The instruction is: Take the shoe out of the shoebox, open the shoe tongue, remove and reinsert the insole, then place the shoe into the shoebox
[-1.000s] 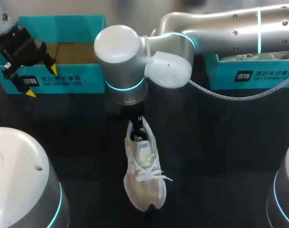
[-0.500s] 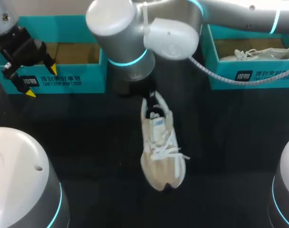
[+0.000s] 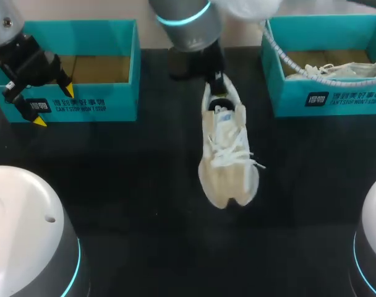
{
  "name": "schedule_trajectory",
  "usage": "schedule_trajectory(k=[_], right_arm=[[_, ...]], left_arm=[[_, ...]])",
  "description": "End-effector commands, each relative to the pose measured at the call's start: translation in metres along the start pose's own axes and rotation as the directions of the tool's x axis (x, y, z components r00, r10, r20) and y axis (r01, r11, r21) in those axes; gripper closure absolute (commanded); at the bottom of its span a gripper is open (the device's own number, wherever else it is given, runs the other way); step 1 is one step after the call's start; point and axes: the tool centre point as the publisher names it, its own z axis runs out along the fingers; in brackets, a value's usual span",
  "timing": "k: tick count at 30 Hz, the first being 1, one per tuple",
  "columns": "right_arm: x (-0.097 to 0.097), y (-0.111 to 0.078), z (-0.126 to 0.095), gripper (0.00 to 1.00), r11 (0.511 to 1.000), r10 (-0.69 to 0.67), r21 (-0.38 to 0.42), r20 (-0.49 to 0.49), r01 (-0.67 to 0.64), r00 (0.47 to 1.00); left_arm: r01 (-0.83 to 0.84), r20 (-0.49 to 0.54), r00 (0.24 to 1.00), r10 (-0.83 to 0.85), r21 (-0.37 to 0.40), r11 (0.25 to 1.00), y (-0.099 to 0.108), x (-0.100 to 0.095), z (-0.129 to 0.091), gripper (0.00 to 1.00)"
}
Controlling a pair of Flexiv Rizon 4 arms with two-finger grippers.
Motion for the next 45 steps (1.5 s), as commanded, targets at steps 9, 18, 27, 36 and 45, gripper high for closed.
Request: schedule_trajectory(k=[9, 18, 27, 36, 45], right_arm=[[0.001, -0.012, -0.002, 1.00, 1.000, -0.002, -0.018, 0.003, 0.002, 1.000], [-0.030, -0.061, -0.019, 1.00, 0.998, 0.028, 0.048, 0.006, -0.028, 1.000], [-0.062, -0.101, -0.033, 1.00, 0.997, 0.052, 0.050, 0.007, -0.053, 0.999], [-0.097, -0.146, -0.038, 1.00, 0.997, 0.034, 0.074, 0.038, -0.037, 0.999], [-0.131, -0.169, -0.034, 1.00, 0.998, 0.036, 0.049, 0.034, -0.038, 0.999]], left_arm=[[-0.001, 0.000, 1.000, 0.001, -0.002, 1.000, 0.000, 0.001, -0.001, 0.00], [-0.001, 0.000, 1.000, 0.001, -0.002, 1.000, 0.000, 0.001, -0.001, 0.00], [-0.001, 0.000, 1.000, 0.001, -0.002, 1.000, 0.000, 0.001, -0.001, 0.00], [-0.001, 0.000, 1.000, 0.001, -0.002, 1.000, 0.000, 0.001, -0.001, 0.00], [-0.001, 0.000, 1.000, 0.001, -0.002, 1.000, 0.000, 0.001, -0.001, 0.00]])
